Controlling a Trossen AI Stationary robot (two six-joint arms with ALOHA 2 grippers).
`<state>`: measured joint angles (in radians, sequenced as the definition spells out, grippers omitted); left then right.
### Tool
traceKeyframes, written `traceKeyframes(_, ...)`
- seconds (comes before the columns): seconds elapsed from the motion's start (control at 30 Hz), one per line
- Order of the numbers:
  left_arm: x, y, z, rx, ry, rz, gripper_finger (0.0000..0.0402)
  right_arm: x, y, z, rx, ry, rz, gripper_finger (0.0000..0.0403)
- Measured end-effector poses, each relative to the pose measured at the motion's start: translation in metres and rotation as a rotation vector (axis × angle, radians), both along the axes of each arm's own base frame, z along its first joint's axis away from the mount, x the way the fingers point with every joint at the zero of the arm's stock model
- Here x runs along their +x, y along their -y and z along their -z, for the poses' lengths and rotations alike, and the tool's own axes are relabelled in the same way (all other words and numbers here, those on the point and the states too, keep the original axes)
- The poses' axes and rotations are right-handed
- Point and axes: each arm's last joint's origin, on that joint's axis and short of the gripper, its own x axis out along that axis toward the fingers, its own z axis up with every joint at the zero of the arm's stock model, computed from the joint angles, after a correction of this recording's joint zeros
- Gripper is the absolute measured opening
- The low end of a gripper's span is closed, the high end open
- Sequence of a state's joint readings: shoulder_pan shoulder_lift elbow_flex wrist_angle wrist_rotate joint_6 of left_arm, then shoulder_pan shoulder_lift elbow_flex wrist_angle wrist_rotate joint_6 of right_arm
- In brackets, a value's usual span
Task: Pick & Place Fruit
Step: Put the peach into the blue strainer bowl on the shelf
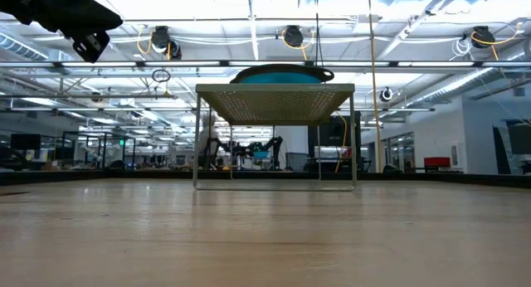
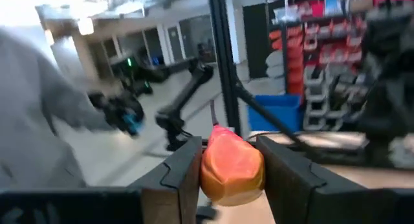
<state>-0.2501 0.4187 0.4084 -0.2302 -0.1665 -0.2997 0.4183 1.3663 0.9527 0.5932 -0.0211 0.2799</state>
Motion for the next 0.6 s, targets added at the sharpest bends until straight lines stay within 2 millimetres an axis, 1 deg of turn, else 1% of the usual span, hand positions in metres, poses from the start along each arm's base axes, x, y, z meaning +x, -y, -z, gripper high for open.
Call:
traceKeyframes(0.33, 0.000, 0.000, 0.000, 0.009, 0.001, 0.002, 0.0019, 0.002, 0.003, 0.001, -0.496, 0.218, 0.064, 0.0134)
traceKeyframes(0.43, 0.000, 0.000, 0.000, 0.010, 0.001, 0.000, 0.0019, 0.004, 0.009, 0.001, -0.586, 0.256, 0.094, 0.0134)
traceKeyframes(0.6, 0.000, -0.001, 0.000, 0.017, 0.007, -0.038, 0.0019, 0.011, 0.027, 0.001, -0.650, 0.262, 0.156, 0.0134)
